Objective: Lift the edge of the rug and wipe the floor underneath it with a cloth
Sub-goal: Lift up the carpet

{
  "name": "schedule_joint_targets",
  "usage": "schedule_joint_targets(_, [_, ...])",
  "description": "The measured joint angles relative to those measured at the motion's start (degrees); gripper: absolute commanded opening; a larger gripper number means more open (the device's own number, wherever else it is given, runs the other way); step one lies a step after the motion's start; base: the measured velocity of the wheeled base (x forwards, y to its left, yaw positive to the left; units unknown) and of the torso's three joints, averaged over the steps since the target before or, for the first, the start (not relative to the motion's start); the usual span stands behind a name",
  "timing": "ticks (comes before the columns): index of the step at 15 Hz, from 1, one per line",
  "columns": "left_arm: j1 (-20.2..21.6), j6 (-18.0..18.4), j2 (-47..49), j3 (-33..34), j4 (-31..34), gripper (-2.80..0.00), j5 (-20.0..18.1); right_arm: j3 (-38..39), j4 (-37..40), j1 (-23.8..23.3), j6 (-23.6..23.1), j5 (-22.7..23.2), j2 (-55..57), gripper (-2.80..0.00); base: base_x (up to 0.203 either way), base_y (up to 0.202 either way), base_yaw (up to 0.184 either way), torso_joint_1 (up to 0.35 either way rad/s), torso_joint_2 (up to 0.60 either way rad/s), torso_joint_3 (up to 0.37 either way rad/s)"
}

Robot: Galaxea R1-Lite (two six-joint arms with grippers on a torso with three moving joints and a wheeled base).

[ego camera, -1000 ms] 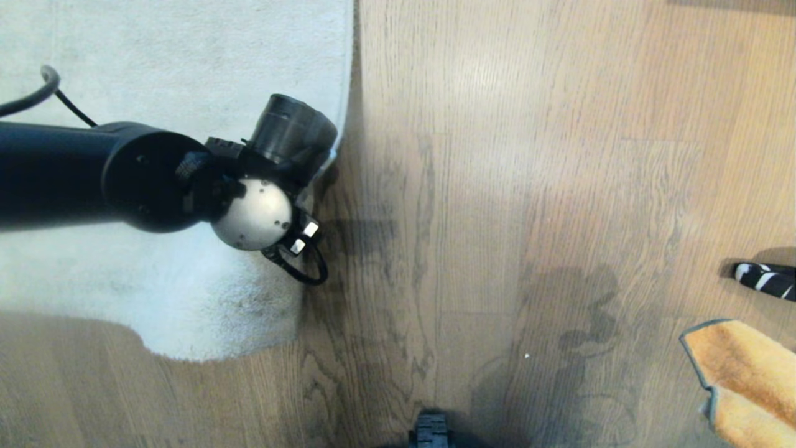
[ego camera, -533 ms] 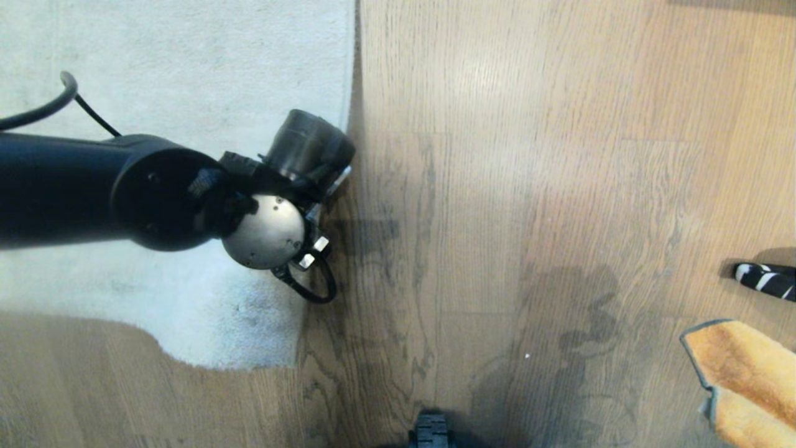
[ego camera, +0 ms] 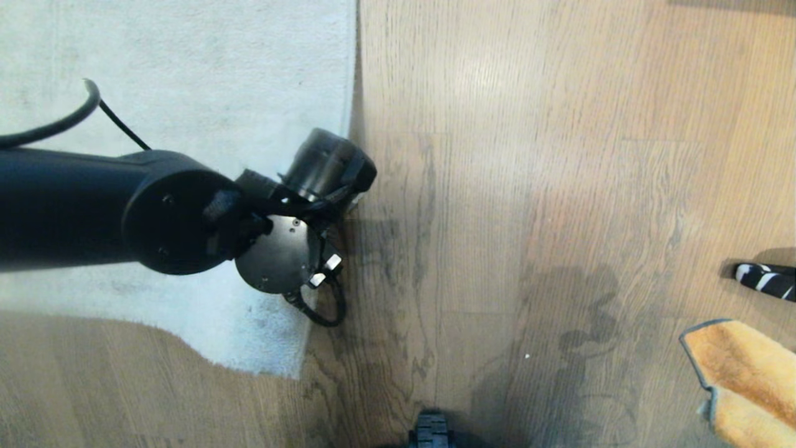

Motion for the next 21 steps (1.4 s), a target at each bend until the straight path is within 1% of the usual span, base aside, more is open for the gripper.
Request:
schedule_joint_targets(3, [-0.7, 0.2, 0.0, 0.4, 3.8, 0.00, 1.4, 0.0, 0.0, 0.0, 0.0, 0.0, 0.0, -2.80, 0.000, 0.000, 0.000, 0.000, 0.00, 0.000])
schedule_joint_targets(6, [-0.8, 0.7, 0.0, 0.8, 4.3, 0.00, 1.7, 0.0, 0.0, 0.0, 0.0, 0.0, 0.0, -2.80, 0.000, 0.000, 0.000, 0.000, 0.00, 0.000])
schedule_joint_targets(9, [-0.8, 3.0, -0.1, 1.8, 4.3, 0.00, 3.8, 0.0, 0.0, 0.0, 0.0, 0.0, 0.0, -2.80, 0.000, 0.000, 0.000, 0.000, 0.00, 0.000])
schedule_joint_targets(11, [-0.8, 4.3, -0.1, 2.1, 4.3, 0.00, 4.4, 0.0, 0.0, 0.0, 0.0, 0.0, 0.0, -2.80, 0.000, 0.000, 0.000, 0.000, 0.00, 0.000])
schedule_joint_targets(13, [-0.9, 6.0, -0.1, 2.1, 4.3, 0.00, 6.6, 0.0, 0.0, 0.0, 0.0, 0.0, 0.0, -2.80, 0.000, 0.000, 0.000, 0.000, 0.00, 0.000])
schedule_joint_targets(15, [-1.6, 7.2, -0.1, 2.0, 4.4, 0.00, 8.5, 0.0, 0.0, 0.0, 0.0, 0.0, 0.0, -2.80, 0.000, 0.000, 0.000, 0.000, 0.00, 0.000])
schedule_joint_targets(17, [-2.7, 7.3, -0.1, 1.9, 4.3, 0.00, 9.7, 0.0, 0.0, 0.0, 0.0, 0.0, 0.0, -2.80, 0.000, 0.000, 0.000, 0.000, 0.00, 0.000])
schedule_joint_targets(20, [-5.4, 7.2, -0.1, 2.1, 4.3, 0.00, 13.2, 0.0, 0.0, 0.0, 0.0, 0.0, 0.0, -2.80, 0.000, 0.000, 0.000, 0.000, 0.00, 0.000])
schedule_joint_targets(21, [-6.3, 7.1, -0.1, 2.3, 4.3, 0.00, 13.5, 0.0, 0.0, 0.0, 0.0, 0.0, 0.0, -2.80, 0.000, 0.000, 0.000, 0.000, 0.00, 0.000])
